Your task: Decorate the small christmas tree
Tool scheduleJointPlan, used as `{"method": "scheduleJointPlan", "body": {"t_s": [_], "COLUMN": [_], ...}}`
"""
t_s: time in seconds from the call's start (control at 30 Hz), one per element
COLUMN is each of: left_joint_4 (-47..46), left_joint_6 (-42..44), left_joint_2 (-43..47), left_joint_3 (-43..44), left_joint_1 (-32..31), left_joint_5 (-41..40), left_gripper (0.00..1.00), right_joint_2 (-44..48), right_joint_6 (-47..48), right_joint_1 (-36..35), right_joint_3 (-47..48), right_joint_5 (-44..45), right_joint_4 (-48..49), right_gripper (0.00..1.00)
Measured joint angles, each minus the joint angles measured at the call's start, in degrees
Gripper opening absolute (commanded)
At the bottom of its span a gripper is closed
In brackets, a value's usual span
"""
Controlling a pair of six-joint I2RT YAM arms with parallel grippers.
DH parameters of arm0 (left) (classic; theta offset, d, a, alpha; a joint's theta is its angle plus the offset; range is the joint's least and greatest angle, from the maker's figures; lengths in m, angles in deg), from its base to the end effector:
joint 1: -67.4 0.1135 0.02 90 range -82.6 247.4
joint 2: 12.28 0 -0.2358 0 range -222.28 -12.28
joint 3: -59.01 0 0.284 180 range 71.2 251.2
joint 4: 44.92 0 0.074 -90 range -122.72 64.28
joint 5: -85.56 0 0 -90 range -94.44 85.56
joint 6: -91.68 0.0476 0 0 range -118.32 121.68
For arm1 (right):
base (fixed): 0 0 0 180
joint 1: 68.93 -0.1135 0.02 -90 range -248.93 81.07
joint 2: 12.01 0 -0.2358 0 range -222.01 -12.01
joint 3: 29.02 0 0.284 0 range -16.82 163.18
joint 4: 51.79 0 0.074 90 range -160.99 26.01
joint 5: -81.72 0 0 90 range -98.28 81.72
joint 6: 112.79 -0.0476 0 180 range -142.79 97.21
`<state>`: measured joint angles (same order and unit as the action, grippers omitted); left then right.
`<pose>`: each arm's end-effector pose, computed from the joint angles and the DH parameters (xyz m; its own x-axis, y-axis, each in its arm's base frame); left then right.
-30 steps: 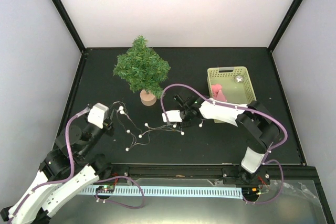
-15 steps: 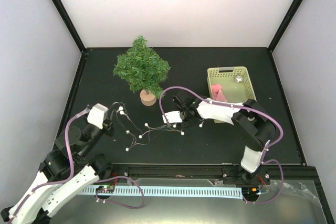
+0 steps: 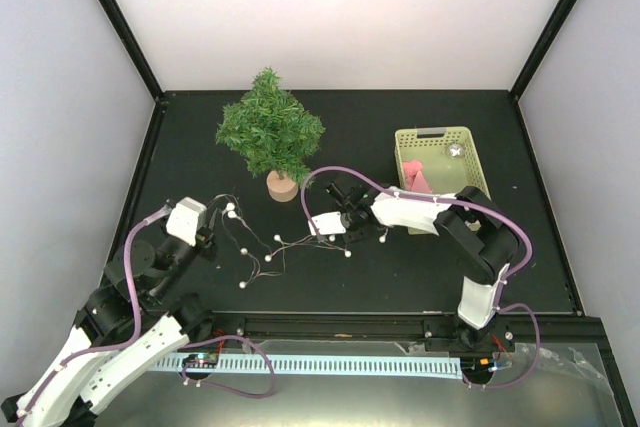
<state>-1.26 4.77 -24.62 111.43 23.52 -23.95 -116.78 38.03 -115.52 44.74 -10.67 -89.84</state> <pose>0.1015 -0.0756 0.3393 -0.0227 0.0923 -0.9955 0.4149 0.9068 0.0746 0.2507 0.2680 0.0817 0.3297 -0.9208 -0.2083 -0.9192 -0.2629 -0.2930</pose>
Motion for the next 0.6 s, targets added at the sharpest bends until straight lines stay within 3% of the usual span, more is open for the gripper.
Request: {"method": "scheduleJointPlan", "body": {"t_s": [0.13,0.43,0.6], "left_joint_4": [0.00,0.00,-0.02], "left_joint_6": [0.17,0.37,0.37], "left_joint_2": [0.00,0.04,0.04], "left_joint_3": [0.00,0.00,0.00], "left_joint_1": [0.00,0.00,0.00], "left_joint_5": [0.00,0.00,0.00], "left_gripper": [0.02,0.02,0.02], "right_joint_2": [-0.59,0.35,5.86], "right_joint_6": [0.55,0.81,0.28], "right_joint_1": [-0.02,-0.04,-0.04], "right_joint_3": [0.50,-0.98,-5.16], "right_joint_5": [0.37,0.33,-0.57], "right_joint_4": [-0.04,1.88,3.32], "right_gripper": [0.01,0.01,0.01]}}
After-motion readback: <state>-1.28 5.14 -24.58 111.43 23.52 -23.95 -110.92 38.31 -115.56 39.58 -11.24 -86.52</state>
